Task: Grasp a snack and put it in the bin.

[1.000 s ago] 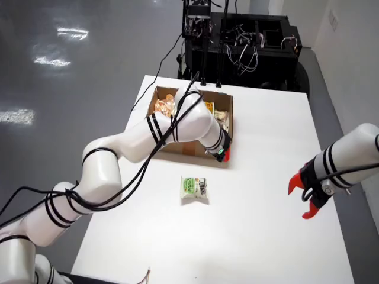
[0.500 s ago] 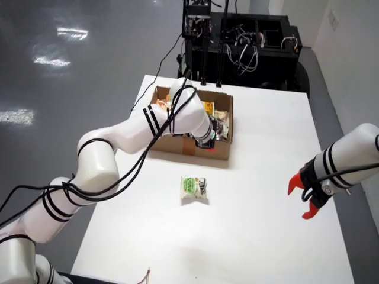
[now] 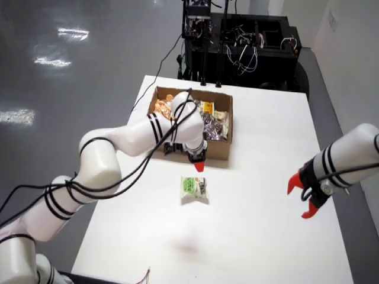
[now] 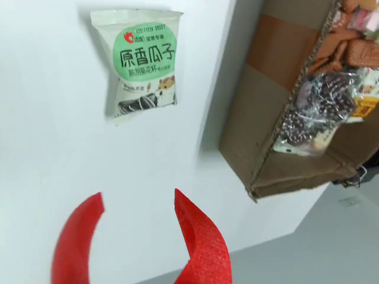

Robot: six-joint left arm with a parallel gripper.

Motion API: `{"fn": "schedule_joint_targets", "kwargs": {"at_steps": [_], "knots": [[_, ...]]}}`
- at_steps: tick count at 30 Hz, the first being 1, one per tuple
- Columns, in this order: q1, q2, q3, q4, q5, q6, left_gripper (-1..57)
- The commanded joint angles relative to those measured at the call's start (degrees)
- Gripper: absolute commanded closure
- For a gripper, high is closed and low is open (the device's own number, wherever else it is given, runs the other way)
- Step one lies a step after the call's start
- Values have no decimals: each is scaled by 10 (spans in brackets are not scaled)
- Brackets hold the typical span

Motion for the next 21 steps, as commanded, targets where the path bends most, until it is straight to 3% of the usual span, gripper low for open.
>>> {"fn": "schedule_joint_targets", "kwargs": {"at_steps": [1,10,21], "knots": [[3,21,0,3,-9,-10,288],[16,78,-36,5,-16,-24,200],[28,163,-108,9,-34,-27,163]]}}
